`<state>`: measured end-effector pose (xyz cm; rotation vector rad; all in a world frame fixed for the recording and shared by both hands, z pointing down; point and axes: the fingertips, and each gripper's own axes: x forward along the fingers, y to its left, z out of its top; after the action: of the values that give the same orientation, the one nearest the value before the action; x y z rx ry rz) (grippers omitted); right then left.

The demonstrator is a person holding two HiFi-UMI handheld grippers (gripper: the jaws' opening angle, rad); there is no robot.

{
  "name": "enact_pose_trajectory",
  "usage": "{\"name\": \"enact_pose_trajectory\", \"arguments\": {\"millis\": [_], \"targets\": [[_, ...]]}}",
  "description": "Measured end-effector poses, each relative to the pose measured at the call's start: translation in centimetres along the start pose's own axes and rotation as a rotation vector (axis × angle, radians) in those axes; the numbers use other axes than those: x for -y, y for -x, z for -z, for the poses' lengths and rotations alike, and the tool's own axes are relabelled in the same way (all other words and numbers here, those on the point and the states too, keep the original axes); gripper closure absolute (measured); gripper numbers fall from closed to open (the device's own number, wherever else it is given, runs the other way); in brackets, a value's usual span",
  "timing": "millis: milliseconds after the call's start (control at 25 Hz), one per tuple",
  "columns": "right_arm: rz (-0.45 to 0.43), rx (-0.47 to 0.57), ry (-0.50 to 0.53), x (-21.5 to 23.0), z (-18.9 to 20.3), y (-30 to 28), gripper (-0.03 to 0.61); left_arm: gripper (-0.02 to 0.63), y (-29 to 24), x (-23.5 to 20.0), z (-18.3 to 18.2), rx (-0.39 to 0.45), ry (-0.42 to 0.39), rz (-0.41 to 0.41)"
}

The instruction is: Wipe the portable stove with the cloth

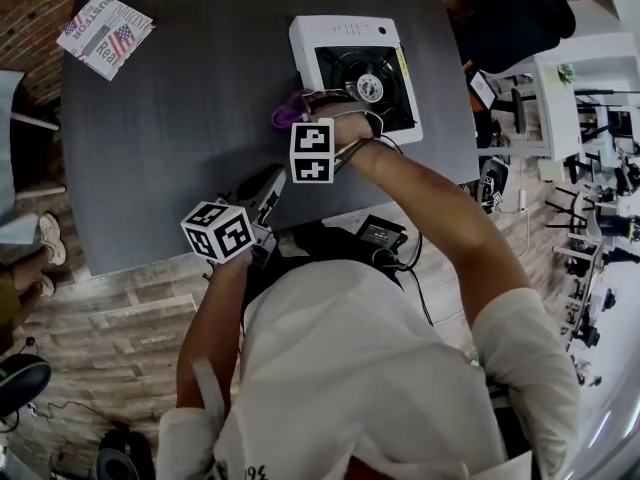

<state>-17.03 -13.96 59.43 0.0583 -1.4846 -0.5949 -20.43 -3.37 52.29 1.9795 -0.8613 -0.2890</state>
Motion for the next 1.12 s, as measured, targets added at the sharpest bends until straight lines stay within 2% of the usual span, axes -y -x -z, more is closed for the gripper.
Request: {"name": "enact_pose_trajectory", "arguments": {"millis": [1120], "targets": [[-0.046, 0.046, -0.036, -6.5, -0.4, 2.4, 0.468, 0.595, 0.6, 0.7, 2.6, -0.061, -0.003, -0.018]]}}
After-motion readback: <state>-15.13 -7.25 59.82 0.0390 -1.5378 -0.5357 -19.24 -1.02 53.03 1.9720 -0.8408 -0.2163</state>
